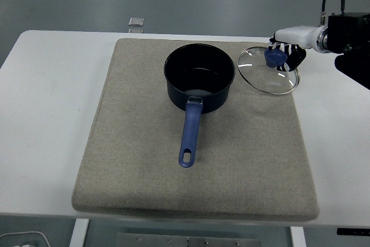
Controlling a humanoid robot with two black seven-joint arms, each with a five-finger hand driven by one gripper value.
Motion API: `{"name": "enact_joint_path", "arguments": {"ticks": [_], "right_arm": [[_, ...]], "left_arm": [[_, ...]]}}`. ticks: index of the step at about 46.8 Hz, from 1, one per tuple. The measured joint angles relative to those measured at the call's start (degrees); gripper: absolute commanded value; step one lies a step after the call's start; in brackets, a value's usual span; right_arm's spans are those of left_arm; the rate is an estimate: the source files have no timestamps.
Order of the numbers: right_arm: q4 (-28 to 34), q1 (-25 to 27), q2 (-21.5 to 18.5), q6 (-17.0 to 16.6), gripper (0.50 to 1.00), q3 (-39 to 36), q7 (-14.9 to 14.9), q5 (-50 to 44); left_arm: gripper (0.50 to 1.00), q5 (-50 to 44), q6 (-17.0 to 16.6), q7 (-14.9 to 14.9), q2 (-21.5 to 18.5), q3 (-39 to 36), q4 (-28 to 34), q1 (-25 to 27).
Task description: Lift the pot lid and place it to the right of the pot.
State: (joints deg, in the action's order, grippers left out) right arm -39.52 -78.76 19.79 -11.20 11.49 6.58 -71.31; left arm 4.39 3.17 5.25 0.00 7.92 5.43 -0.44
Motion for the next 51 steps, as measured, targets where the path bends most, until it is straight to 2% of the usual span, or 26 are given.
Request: {"name": "enact_joint_path", "arguments": {"ticks": [5,9,13,18,21,23,37,42,51], "right_arm": [[-0.05,0.69,-0.62,0.10,0.613,0.11,0.02,0.02],[-0.04,0.95,-0.67,0.12,0.686,0.11,-0.03,0.03],[-0.04,1.01,-0.72,0.12,0.735,0.07,-0.02,0.03],[-0.04,1.06,-0.89,0.13,0.764,-0.05,0.01,0.03],[-0.04,1.05,-0.90,0.13,0.831,-0.05,0.00,0.03],[-0.04,1.03,-0.89,0.13,0.850,-0.05,0.01,0.03],[-0.11,0.45,-0.71,-0.40,0.860,-0.52,0.05,0.93],[-0.20,0.27,-0.45,-0.80,0.860,-1.72,1.10,2.67],[-0.21,0.41,-0.52,-4.75,0.860,-6.47,1.98,12.67]], "left_arm": [[1.000,0.00,0.00,0.00,0.00,0.00,0.00,-0.01],[1.000,0.00,0.00,-0.01,0.00,0.01,0.00,0.02],[1.000,0.00,0.00,-0.01,0.00,0.01,-0.01,0.02],[1.000,0.00,-0.01,-0.01,0.00,0.02,-0.01,-0.01],[1.000,0.00,-0.01,-0.01,0.00,0.02,0.00,-0.01],[1.000,0.00,-0.01,-0.01,0.00,0.01,0.00,0.00],[1.000,0.00,0.02,-0.01,0.00,-0.01,-0.01,0.01],[1.000,0.00,0.02,-0.01,0.00,-0.01,-0.02,0.03],[1.000,0.00,0.02,0.03,0.00,0.00,-0.03,-0.01]]}}
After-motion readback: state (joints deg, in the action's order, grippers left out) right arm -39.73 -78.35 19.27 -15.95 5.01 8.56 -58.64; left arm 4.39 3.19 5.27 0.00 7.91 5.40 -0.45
